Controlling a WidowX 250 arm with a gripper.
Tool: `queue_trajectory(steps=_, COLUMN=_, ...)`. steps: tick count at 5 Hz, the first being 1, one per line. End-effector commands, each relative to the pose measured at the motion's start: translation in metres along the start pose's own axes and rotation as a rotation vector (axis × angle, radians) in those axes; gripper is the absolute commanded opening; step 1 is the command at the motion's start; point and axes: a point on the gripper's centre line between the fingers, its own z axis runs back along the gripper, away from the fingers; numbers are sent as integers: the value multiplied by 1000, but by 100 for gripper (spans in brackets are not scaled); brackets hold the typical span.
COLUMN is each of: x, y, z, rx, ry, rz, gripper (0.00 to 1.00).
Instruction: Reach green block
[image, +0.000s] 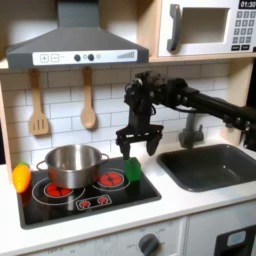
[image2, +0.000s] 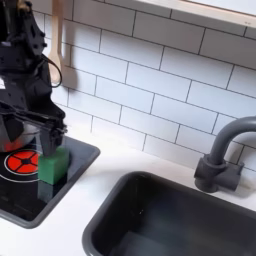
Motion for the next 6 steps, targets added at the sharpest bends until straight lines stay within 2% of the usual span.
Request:
queue_trajectory(steps=1, x=11, y=-8, z=-9, rx=-3, ry=11, rz=-8, gripper=100)
queue_trajectory(steps=3, x=22, y=-6, z=-19, rx=5, ry=26, rz=13, gripper=100)
queue_trajectory(steps=6, x=20, y=-3, z=-35, rx=11, ry=66, rz=3, gripper=100)
